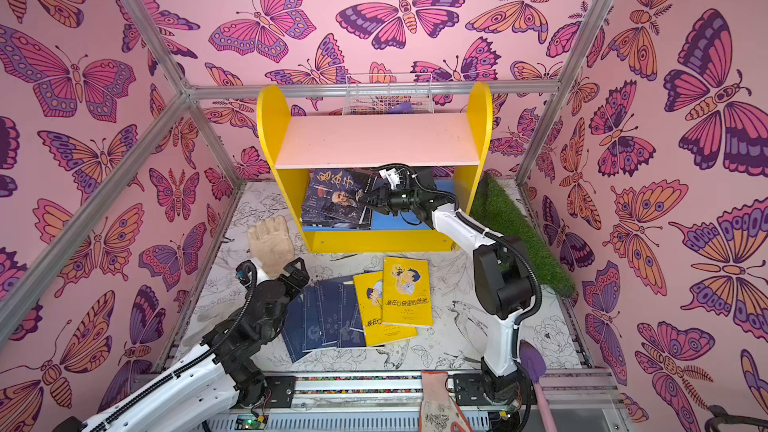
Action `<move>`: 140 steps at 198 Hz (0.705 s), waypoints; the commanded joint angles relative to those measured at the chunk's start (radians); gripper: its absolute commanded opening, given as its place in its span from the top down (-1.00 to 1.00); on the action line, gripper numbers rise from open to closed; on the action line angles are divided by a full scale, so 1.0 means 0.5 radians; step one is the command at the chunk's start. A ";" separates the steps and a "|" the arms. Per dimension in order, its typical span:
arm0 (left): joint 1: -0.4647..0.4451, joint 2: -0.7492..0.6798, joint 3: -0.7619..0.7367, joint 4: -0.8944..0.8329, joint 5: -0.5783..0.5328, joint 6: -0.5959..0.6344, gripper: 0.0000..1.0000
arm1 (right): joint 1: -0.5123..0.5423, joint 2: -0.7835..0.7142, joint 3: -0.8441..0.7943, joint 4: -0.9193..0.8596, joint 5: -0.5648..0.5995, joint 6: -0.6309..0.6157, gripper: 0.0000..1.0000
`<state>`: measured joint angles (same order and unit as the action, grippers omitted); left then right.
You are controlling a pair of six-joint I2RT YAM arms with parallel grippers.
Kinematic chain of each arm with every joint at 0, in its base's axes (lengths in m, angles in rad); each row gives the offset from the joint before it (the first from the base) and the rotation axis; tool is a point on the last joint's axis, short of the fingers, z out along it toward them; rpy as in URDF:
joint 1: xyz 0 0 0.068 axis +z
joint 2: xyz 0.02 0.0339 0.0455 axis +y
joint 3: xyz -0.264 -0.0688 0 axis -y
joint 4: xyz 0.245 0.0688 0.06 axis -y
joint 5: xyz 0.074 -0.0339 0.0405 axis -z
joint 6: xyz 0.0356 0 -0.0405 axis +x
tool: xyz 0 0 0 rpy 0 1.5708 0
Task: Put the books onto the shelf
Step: 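Lay the second purple book on the shelf stack with right gripper while left withdraws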
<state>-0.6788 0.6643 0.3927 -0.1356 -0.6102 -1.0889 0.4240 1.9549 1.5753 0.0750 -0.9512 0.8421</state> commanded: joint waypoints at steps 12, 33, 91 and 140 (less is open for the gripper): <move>0.016 0.068 0.042 -0.054 0.003 -0.036 -0.90 | -0.011 0.067 0.136 -0.064 -0.153 -0.086 1.00; 0.017 0.094 0.043 -0.043 0.021 -0.043 -0.89 | -0.053 0.038 0.092 -0.011 -0.235 -0.041 1.00; 0.017 0.155 0.062 -0.021 0.053 -0.052 -0.89 | -0.112 -0.012 0.042 0.041 -0.392 0.011 1.00; 0.016 0.199 0.064 0.013 0.085 -0.071 -0.89 | -0.105 0.066 0.124 -0.165 -0.323 -0.122 0.99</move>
<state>-0.6788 0.7570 0.4088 -0.1310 -0.5766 -1.1130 0.3698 1.9690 1.5749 -0.0116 -1.0863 0.8368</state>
